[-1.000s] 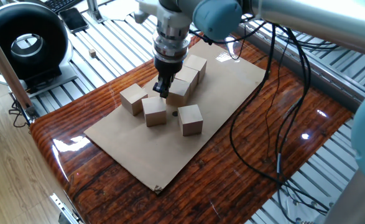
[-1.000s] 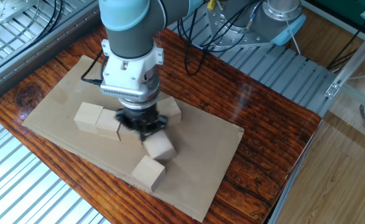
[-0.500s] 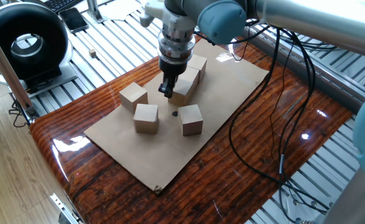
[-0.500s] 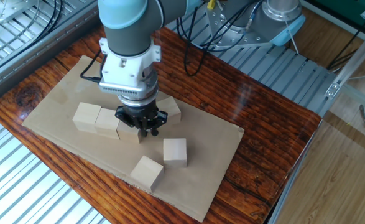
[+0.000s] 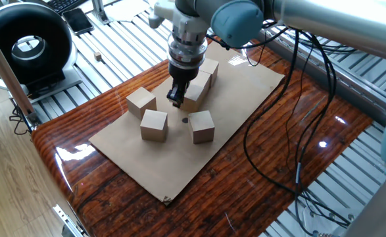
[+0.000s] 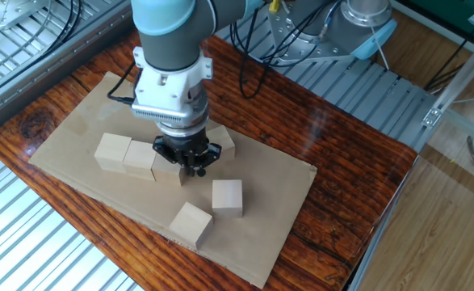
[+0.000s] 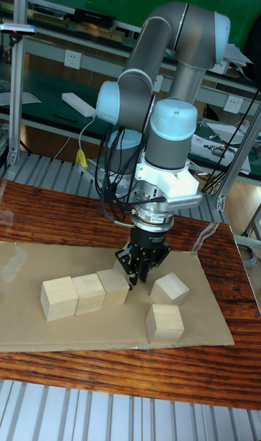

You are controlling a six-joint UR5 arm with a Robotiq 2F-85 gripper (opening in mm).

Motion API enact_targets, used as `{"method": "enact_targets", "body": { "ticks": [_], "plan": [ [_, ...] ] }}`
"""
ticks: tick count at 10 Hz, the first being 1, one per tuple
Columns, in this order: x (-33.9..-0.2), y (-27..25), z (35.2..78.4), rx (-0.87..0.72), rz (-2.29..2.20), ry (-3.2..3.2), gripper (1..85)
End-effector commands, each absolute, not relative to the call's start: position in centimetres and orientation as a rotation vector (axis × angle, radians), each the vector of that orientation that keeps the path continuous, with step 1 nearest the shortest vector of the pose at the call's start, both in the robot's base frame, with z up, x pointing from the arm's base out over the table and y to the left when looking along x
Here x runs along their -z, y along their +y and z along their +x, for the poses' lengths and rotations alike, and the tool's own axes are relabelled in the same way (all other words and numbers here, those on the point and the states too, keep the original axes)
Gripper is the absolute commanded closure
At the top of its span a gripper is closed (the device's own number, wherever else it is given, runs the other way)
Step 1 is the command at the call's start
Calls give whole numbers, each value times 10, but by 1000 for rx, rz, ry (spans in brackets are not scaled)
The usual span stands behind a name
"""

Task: Stack the blocks into a pyramid shape

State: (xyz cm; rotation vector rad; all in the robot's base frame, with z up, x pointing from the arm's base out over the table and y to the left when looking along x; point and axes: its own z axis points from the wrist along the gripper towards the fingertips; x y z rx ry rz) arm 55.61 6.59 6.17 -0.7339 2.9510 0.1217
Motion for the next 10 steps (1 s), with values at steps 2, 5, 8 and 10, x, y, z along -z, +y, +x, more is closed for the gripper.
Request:
{"method": "enact_targets", "body": {
  "ticks": [2,5,8,10],
  "plan": [
    [-87,79,529,-157,-1043,2889,247],
    [-92,75,498,-91,-1385,2817,147],
    [-84,76,476,-92,-1507,2783,157],
    [-68,77,470,-117,-1544,2729,153]
  ]
}}
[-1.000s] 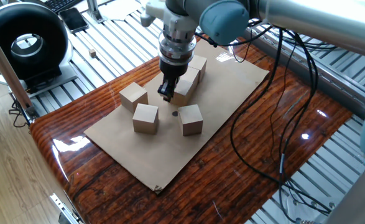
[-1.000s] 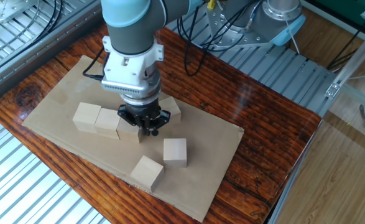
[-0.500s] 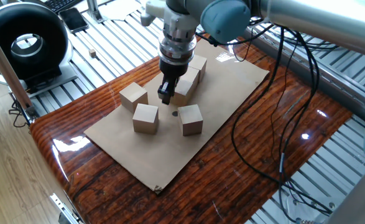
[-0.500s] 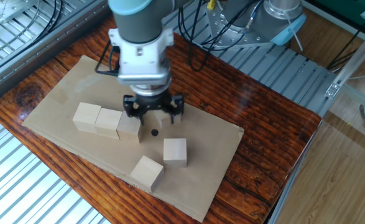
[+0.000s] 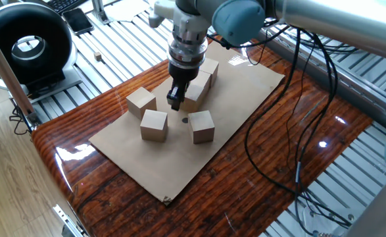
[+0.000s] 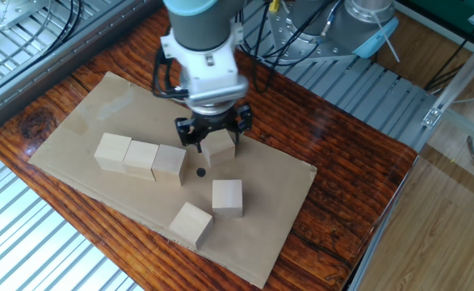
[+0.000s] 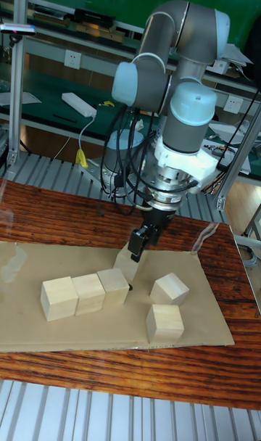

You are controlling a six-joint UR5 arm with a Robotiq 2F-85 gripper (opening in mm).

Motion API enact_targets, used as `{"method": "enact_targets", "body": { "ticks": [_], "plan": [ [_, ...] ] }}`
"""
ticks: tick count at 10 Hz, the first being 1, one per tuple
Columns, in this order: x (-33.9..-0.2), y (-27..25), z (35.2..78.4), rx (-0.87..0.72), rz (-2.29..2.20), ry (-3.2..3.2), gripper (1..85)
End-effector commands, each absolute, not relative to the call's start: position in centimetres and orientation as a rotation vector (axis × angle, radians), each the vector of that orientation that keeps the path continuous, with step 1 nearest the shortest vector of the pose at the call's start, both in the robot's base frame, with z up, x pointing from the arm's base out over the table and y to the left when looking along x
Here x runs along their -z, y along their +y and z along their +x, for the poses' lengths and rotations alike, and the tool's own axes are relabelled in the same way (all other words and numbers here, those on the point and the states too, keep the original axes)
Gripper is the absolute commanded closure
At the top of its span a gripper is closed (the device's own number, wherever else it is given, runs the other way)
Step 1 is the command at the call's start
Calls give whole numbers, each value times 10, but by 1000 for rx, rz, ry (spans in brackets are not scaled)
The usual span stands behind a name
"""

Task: Stack the blocks into a pyramid shape

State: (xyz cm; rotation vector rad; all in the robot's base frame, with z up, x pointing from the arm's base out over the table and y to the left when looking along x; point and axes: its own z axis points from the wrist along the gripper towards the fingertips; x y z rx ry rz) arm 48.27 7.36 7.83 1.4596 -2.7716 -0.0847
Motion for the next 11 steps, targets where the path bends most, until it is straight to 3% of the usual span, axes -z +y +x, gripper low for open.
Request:
{"method": "enact_targets", "body": {
  "ticks": [1,11],
  "plan": [
    [-62,77,468,131,1571,-2734,133],
    [-37,67,480,60,1574,-2853,140]
  ]
}}
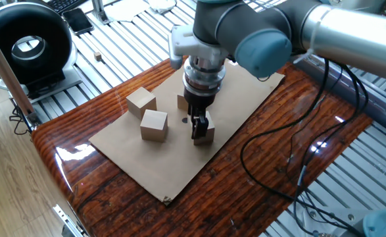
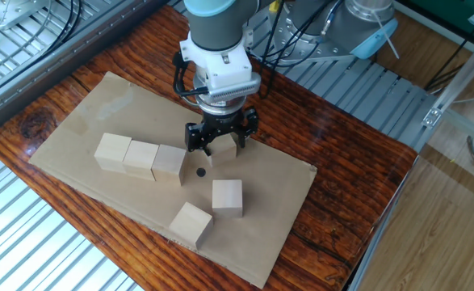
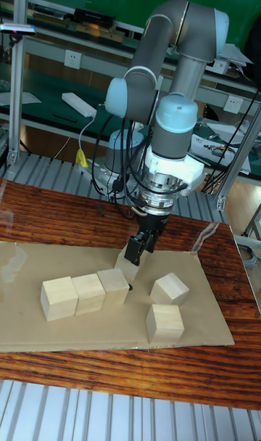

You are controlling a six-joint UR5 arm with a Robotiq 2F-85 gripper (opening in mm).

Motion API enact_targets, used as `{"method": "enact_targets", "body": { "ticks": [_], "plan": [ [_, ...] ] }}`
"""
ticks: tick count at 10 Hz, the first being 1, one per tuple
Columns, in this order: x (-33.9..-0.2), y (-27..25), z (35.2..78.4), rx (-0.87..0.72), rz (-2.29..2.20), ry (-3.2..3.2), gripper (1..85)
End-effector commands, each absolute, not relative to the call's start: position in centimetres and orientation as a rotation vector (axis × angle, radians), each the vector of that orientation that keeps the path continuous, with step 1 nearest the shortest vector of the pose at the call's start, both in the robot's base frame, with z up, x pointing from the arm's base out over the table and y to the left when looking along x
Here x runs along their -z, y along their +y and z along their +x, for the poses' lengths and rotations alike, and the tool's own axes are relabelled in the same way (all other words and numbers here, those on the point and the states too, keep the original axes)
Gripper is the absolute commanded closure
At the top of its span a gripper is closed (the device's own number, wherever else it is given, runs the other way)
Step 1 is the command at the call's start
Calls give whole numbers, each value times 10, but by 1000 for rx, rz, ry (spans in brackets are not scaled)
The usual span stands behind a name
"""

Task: Stack the blocks into a pyramid shape

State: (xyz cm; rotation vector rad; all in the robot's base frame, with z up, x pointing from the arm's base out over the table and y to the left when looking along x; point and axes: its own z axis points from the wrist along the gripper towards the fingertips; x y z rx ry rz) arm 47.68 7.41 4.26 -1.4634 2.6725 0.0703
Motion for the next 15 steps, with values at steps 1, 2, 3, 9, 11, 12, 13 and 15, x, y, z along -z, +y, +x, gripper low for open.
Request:
{"method": "enact_targets", "body": {
  "ticks": [1,2,3,9,11,12,13,15],
  "plan": [
    [-36,68,480,-64,-1462,2641,140],
    [-37,69,480,-72,-1454,2642,140],
    [-37,69,480,-72,-1454,2642,140],
    [-37,63,483,-43,-1434,2645,147],
    [-37,62,485,-41,-1429,2645,150],
    [-37,62,484,-48,-1419,2647,153],
    [-37,58,488,-16,-1419,2641,240],
    [-37,57,487,-16,-1390,2659,383]
  ]
}}
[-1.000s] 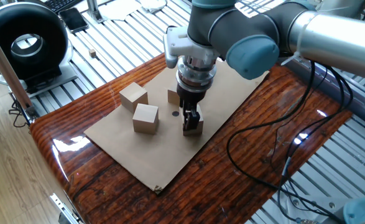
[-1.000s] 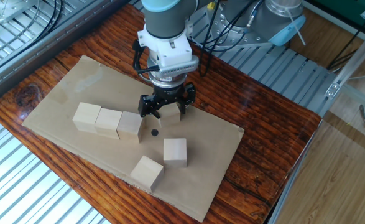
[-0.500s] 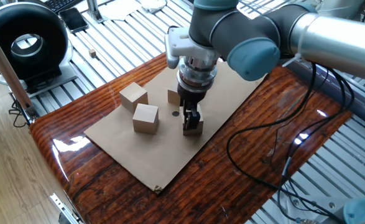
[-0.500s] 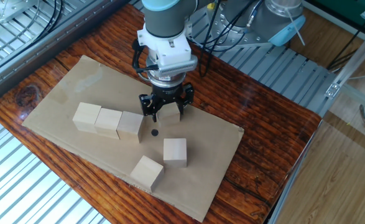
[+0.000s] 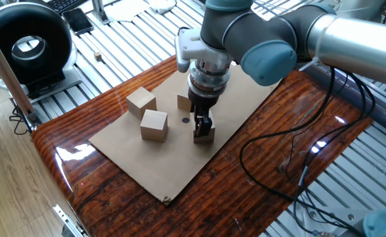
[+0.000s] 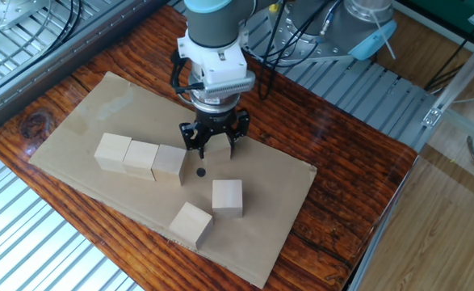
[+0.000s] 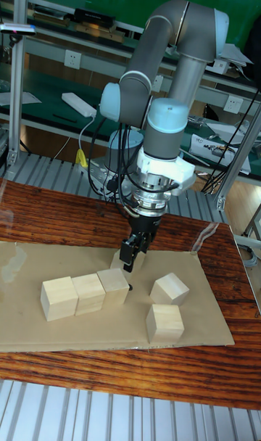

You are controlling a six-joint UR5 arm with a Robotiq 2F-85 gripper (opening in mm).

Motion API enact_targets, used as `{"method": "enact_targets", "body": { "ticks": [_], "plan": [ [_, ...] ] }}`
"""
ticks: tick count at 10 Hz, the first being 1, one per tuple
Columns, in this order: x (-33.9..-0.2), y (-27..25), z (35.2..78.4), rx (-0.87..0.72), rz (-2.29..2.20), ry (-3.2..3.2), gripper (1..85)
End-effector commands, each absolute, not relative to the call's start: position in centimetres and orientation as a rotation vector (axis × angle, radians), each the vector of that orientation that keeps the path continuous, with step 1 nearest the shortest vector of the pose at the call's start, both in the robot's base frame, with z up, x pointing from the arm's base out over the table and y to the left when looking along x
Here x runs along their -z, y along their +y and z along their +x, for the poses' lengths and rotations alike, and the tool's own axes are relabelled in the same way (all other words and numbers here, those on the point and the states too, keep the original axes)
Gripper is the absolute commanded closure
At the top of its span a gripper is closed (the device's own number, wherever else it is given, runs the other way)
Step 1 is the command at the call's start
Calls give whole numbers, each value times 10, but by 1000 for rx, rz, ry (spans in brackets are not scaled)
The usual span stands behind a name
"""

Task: Stack the blocks into a pyramid shape

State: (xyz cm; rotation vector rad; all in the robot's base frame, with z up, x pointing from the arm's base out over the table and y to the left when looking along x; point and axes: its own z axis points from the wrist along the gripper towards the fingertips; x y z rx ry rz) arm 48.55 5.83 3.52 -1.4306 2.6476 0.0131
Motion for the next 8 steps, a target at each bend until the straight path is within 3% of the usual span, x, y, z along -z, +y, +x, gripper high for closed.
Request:
{"method": "enact_targets", "body": {
  "ticks": [1,2,3,5,8],
  "plan": [
    [-39,63,483,-56,-1334,2689,433],
    [-43,67,478,-85,-1254,2735,543],
    [-46,69,476,-99,-1205,2761,600],
    [-54,74,470,-147,-1115,2809,670],
    [-92,55,484,-67,-1094,2865,760]
  ]
}}
